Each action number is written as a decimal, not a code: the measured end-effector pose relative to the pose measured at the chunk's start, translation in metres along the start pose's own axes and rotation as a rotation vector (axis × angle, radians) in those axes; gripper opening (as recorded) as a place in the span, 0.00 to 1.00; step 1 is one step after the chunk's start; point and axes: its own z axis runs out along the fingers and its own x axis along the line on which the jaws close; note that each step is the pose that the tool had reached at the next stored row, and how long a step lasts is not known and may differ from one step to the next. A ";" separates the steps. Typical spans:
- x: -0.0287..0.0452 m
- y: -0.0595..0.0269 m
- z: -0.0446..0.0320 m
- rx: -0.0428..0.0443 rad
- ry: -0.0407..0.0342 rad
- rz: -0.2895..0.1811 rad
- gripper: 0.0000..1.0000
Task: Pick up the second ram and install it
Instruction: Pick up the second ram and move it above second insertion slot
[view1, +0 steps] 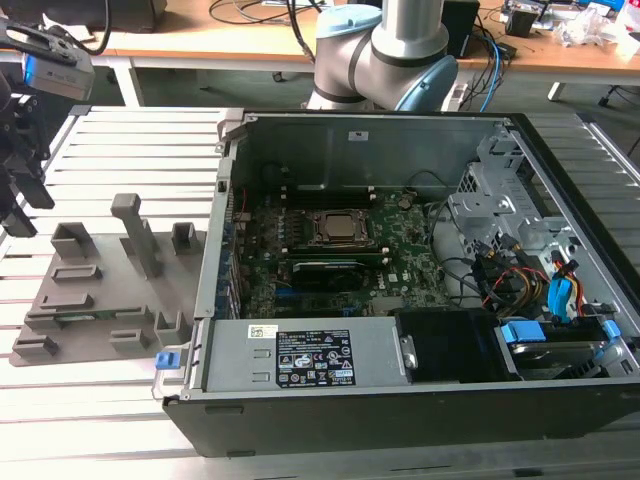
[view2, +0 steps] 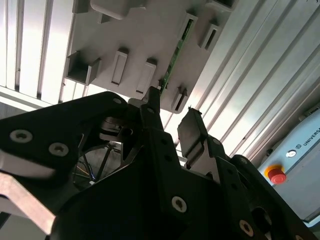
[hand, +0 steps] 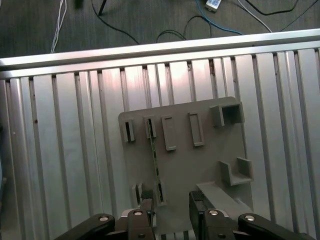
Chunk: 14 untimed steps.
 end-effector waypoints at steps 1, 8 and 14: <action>0.0000 0.0000 0.0006 0.0000 0.0000 0.000 0.42; 0.0001 -0.0002 0.0049 0.0000 0.0001 0.000 0.42; 0.0002 -0.0003 0.0085 0.0000 0.0000 0.000 0.42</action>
